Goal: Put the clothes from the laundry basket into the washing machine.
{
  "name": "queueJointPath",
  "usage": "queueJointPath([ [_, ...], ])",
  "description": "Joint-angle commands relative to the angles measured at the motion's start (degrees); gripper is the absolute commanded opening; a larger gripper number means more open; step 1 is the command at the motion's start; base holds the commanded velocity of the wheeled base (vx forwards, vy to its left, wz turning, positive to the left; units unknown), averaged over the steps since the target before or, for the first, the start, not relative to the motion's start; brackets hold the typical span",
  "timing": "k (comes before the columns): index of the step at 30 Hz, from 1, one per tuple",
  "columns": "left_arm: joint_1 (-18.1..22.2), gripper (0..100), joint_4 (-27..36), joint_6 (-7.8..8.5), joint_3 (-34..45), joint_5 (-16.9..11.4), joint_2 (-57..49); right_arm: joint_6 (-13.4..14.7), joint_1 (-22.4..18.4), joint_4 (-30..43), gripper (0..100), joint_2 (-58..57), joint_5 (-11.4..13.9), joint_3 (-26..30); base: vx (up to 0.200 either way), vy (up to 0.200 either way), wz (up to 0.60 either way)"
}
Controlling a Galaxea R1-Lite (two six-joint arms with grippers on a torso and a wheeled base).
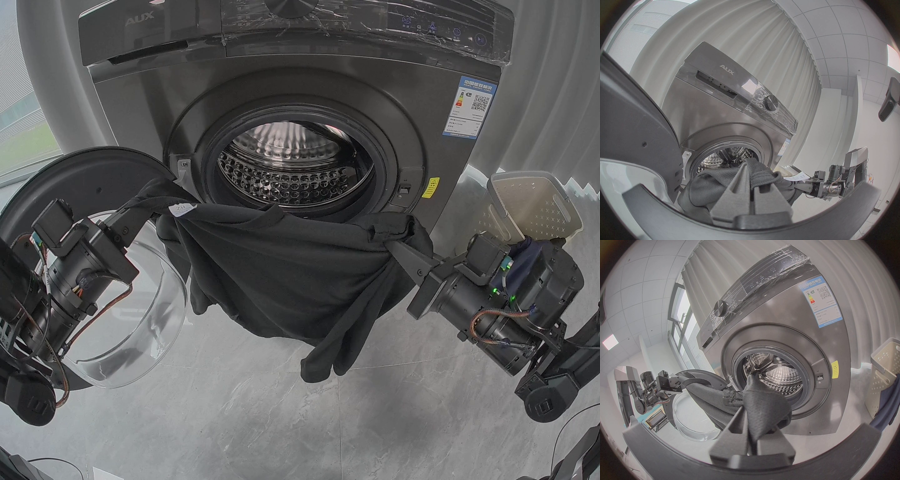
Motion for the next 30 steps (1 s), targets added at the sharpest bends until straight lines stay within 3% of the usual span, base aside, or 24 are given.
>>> queueJointPath([
  [1, -0.6, 0, 0.0, 0.06, 0.0, 0.0, 0.0, -0.3, 2.0, 0.2, 100, -0.3, -0.1, 3.3, 0.0, 0.0, 0.0],
  [8, -2.7, 0, 0.0, 0.14, -0.4, 0.0, 0.7, -1.5, 4.9, 0.8, 100, 2.0, 1.4, 15.2, 0.0, 0.0, 0.0],
  [14, -4.0, 0, -0.1, 0.14, -0.3, 0.0, 0.7, -1.8, 5.0, 1.1, 100, 3.6, 2.0, 15.7, 0.0, 0.0, 0.0],
  [18, -4.8, 0, -0.1, 0.32, 0.0, 0.0, 0.5, -2.2, 5.1, 1.0, 100, 6.0, 2.0, 13.3, 0.0, 0.0, 0.0],
  [25, -5.5, 0, -0.1, 1.02, 0.1, 0.0, 0.1, -2.2, 8.3, 0.6, 100, 11.7, 1.9, 2.8, 0.0, 0.0, 0.0],
  [30, -5.5, 0, -0.1, 1.02, -0.1, 0.0, 0.3, -2.2, 10.4, 0.1, 100, 15.1, 1.9, 1.3, 0.0, 0.0, 0.0],
])
